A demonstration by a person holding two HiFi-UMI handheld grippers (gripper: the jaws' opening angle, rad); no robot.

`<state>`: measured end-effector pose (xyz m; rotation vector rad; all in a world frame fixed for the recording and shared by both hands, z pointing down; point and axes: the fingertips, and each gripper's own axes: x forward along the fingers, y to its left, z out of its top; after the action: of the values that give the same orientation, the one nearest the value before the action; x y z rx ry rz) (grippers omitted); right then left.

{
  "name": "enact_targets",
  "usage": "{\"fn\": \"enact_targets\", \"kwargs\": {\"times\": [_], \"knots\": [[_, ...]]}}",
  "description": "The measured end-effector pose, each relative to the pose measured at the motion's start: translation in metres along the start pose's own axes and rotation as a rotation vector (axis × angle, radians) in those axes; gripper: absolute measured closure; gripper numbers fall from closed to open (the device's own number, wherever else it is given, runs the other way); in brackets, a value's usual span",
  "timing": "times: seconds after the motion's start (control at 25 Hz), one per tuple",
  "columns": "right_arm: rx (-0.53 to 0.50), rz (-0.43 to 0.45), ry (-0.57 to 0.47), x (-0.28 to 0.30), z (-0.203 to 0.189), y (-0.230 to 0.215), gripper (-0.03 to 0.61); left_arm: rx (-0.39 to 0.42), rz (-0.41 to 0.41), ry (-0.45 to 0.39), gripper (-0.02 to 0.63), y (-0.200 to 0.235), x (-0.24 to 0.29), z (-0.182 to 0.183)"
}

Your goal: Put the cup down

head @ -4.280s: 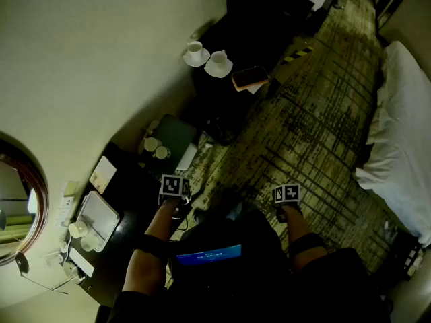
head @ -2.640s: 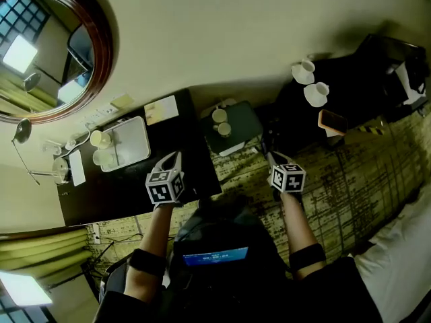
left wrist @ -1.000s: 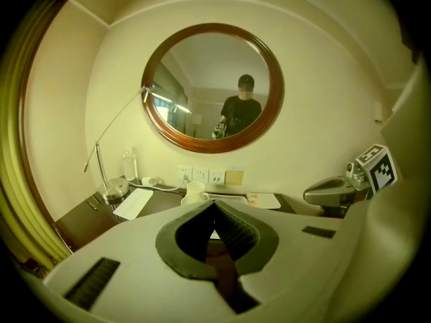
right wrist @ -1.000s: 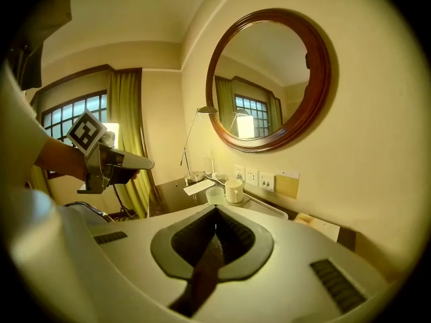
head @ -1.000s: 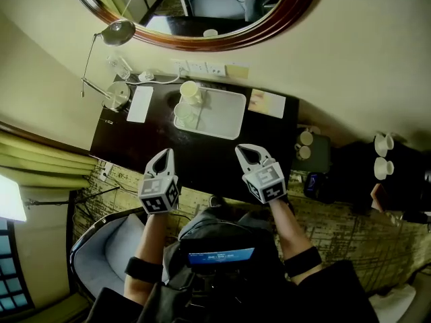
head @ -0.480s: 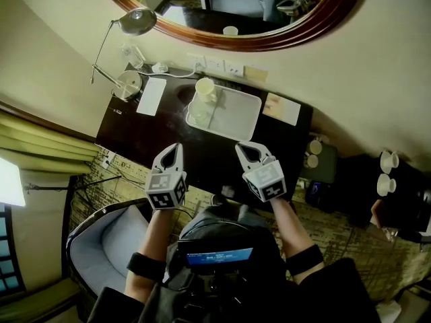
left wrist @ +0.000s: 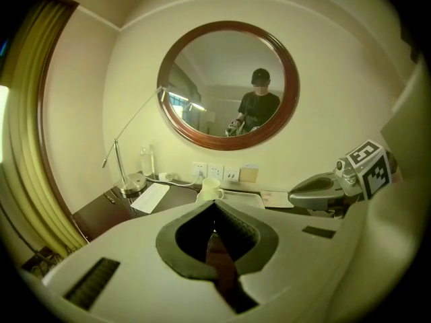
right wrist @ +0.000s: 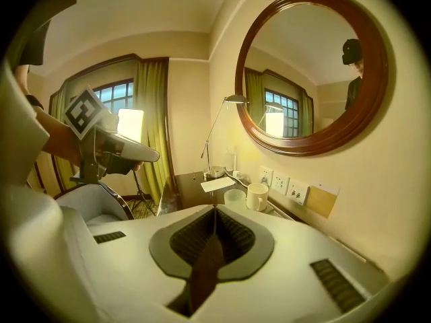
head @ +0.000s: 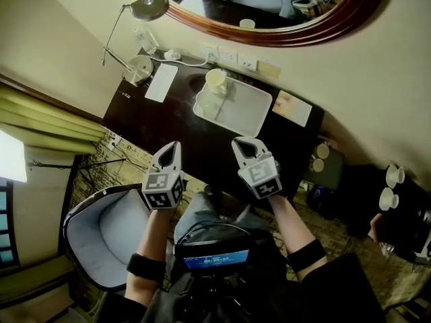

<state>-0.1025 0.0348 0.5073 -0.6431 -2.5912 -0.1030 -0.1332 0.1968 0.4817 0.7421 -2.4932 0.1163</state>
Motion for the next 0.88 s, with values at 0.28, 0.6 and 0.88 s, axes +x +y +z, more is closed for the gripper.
{"fn": "enact_targets", "kwargs": {"times": [0.28,0.6,0.88], "knots": [[0.040,-0.028,0.017,0.035,0.003,0.008,0.551,0.007,-0.049,0.023,0.611,0.021,0.011,-0.005],[0.063,-0.023,0.052,0.060,-0.001,0.029,0.551,0.026,-0.129,0.063,0.611,0.038,0.039,-0.006],[0.084,-0.045,0.090,0.078,-0.009,0.031,0.551,0.159,-0.326,0.192,0.299,0.014,0.108,-0.008]]}}
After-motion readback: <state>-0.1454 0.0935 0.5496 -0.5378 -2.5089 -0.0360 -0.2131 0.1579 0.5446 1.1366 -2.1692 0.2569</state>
